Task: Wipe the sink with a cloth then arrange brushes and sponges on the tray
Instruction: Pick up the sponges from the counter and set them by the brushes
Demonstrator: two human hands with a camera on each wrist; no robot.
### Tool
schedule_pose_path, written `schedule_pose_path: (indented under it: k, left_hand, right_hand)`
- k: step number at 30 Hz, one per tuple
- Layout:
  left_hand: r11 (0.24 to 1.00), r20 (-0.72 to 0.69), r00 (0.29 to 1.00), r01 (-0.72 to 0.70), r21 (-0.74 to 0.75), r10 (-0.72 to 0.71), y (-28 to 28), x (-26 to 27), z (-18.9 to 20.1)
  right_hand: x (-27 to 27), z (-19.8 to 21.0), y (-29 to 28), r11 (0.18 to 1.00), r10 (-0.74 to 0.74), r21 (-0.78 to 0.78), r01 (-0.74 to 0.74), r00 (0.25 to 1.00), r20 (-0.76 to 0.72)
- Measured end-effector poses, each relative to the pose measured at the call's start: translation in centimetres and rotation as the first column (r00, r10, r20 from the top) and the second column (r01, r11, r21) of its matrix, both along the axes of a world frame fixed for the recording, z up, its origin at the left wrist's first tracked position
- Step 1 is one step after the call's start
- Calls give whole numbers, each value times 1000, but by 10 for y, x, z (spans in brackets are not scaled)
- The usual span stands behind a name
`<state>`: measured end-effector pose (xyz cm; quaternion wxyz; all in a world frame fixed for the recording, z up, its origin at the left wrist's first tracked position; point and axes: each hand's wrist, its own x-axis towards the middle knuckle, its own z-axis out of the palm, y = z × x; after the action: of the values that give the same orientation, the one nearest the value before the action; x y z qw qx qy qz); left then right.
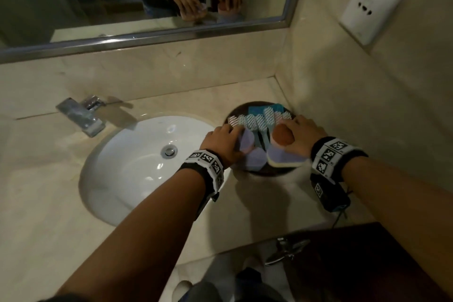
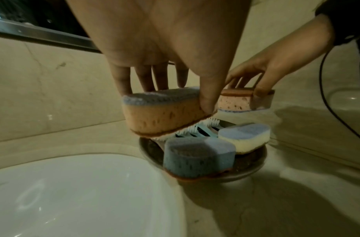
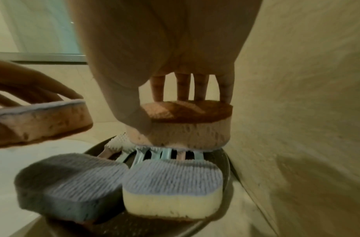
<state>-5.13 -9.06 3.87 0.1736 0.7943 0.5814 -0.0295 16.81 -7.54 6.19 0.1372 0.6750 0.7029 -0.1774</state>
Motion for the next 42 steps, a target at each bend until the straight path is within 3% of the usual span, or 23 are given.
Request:
schedule_pose_path:
  k: [8, 19, 42]
  left_hand:
    - [996, -26, 999, 29, -84, -32, 8, 38, -19]
    - [989, -92, 992, 77, -125, -89, 15, 48, -28]
    - [991, -90, 993, 67, -119, -78, 6, 56, -32]
  right_hand:
    - [21, -22, 8, 996, 88, 0, -89, 992, -94]
    - [21, -33, 7, 992, 118, -18, -121, 984, -133]
    - [22, -38, 3, 988, 157, 3, -157, 983, -95]
